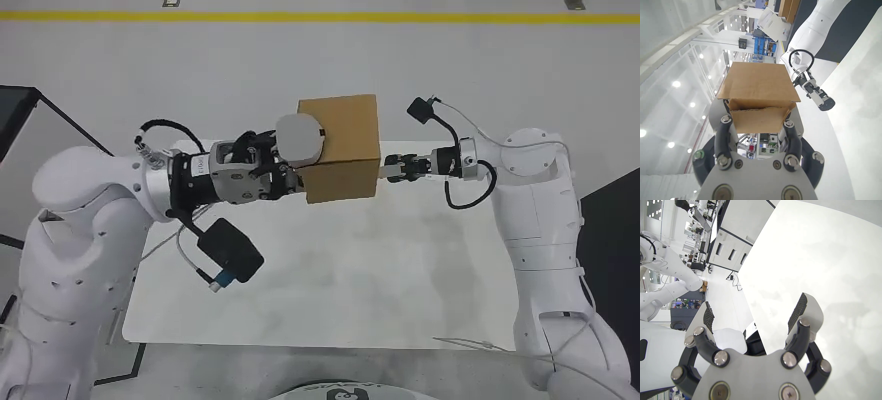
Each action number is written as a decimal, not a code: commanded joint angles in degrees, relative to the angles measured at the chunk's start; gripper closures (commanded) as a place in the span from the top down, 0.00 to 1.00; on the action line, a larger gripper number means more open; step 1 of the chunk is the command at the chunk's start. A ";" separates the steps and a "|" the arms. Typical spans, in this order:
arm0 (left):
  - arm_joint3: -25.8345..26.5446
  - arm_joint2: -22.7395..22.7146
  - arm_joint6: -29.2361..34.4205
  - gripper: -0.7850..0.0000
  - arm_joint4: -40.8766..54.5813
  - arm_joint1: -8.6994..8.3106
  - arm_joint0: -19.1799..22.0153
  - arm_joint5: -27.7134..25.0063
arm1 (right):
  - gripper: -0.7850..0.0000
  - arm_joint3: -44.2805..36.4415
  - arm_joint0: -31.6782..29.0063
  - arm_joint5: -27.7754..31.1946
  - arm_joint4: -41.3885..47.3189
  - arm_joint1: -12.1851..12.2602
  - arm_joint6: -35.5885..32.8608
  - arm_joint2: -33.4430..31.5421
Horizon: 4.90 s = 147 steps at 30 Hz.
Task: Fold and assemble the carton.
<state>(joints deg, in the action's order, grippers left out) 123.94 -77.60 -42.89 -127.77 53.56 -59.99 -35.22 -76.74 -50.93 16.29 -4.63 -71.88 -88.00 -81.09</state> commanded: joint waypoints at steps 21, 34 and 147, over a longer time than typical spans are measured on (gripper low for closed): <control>-0.47 -3.74 -10.66 0.00 -15.49 -2.31 -4.38 16.26 | 1.00 0.00 0.00 0.00 0.00 0.00 0.00 0.00; -2.32 -4.89 0.59 0.00 8.73 -2.16 -4.33 -10.65 | 1.00 0.00 0.00 0.00 0.00 0.00 0.00 0.00; -54.05 40.20 24.18 0.00 49.76 3.61 5.84 -21.73 | 1.00 0.00 0.00 0.00 0.00 0.00 0.00 0.00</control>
<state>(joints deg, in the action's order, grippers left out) 69.89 -37.40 -18.70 -77.99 57.16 -54.14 -56.95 -76.74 -50.93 16.29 -4.63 -71.88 -88.00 -81.09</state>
